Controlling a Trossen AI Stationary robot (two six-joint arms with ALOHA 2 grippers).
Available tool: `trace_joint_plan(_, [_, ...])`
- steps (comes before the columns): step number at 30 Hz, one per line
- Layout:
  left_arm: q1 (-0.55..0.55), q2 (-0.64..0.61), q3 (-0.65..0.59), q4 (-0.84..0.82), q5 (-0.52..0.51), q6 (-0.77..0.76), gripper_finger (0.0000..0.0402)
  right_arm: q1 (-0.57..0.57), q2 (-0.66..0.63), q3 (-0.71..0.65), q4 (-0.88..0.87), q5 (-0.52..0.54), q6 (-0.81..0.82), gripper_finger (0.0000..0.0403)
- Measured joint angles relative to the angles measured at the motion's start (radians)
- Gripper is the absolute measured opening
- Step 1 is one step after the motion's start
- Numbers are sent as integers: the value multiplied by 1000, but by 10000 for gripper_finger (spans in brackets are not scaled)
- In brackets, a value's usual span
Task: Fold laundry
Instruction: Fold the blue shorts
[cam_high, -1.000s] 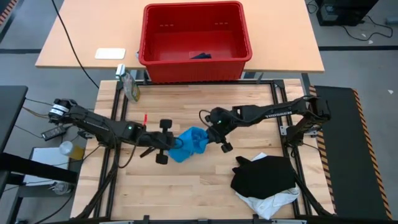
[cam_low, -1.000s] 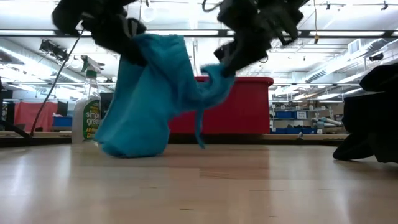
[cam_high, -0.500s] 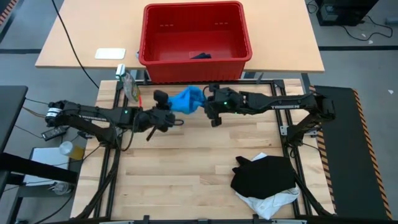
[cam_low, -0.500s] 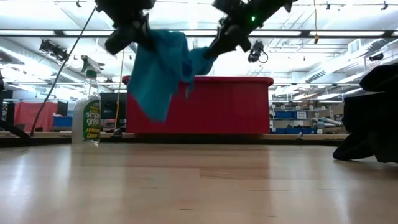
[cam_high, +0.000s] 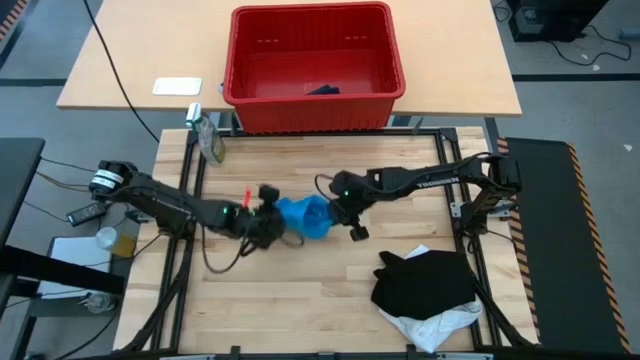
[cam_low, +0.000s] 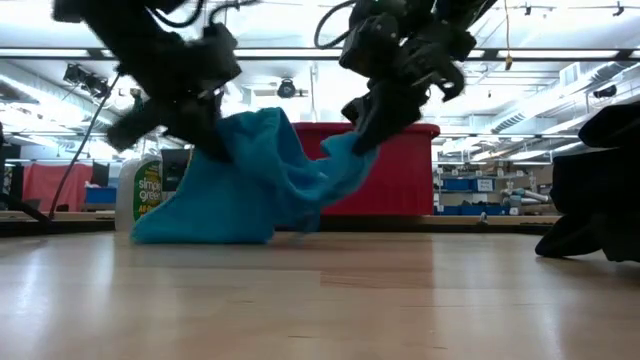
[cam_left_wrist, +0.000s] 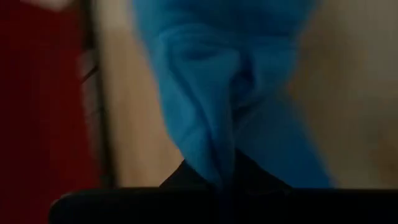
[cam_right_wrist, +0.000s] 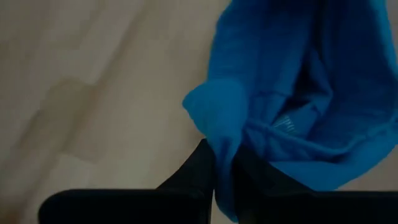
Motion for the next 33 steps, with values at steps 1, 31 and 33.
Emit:
trace_joint_plan(1, [-27,14,-2,13,52,0,11,9,8,1,-13,-13,-5,46])
trace_joint_plan(31, [-259,171,2,109,198,-69,12,94,-78,-4,-354,-109,-27,297])
trace_joint_plan(33, [-260,171,41,82,236,-92,12,85,-112,-4,-396,-97,1,310])
